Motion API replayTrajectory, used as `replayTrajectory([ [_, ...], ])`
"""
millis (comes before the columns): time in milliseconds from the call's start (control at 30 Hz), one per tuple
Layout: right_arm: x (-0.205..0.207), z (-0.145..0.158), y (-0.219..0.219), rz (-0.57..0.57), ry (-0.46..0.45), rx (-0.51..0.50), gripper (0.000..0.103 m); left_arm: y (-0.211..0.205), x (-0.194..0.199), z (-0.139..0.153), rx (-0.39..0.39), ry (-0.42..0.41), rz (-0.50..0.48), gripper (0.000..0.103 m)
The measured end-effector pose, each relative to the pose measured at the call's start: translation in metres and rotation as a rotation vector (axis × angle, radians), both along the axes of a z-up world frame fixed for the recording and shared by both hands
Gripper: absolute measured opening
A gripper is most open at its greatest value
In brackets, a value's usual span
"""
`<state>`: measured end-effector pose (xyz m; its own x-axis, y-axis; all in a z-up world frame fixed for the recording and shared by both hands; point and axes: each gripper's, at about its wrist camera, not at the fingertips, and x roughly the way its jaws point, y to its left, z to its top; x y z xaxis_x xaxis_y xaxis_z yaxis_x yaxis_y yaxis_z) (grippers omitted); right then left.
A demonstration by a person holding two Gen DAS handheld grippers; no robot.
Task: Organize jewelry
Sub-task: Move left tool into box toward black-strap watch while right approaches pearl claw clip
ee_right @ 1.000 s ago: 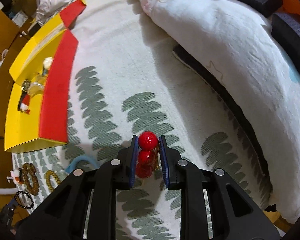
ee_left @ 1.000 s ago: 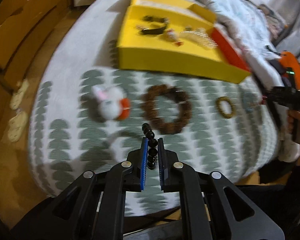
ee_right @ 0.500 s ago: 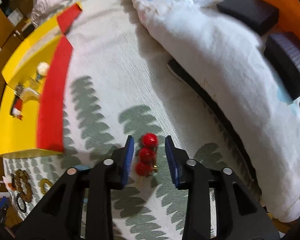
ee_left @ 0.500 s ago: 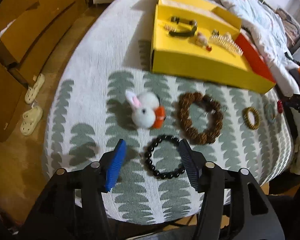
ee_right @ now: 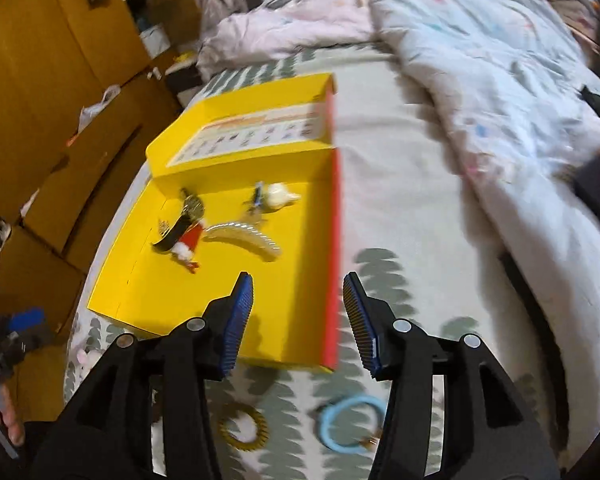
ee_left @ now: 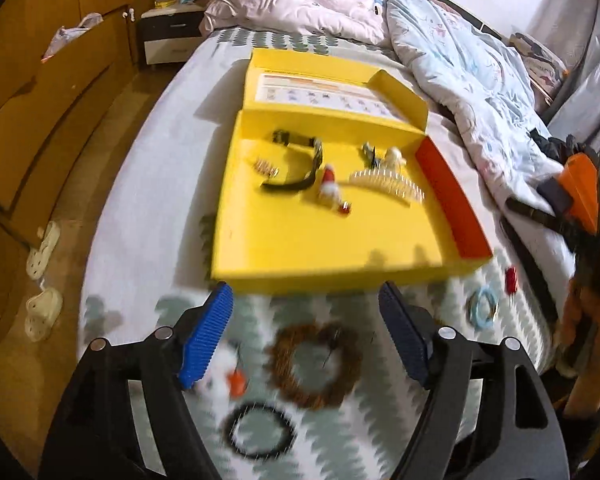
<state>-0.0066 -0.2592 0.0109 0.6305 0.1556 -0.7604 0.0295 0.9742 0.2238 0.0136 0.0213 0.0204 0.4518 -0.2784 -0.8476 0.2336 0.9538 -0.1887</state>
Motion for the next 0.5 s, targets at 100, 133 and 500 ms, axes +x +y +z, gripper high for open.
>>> replayTrajectory([
  [100,0.02,-0.01,0.014,0.036,0.019,0.007,0.051,-0.008,0.03,-0.008,-0.022,0.047,0.013,0.075],
  [133,0.028,-0.014,0.02,0.043,0.036,0.0,0.051,-0.013,0.042,-0.014,-0.02,0.062,0.014,0.075],
  [500,0.071,-0.033,0.063,0.151,0.068,-0.07,0.051,-0.042,0.115,-0.05,0.064,0.128,0.01,0.075],
])
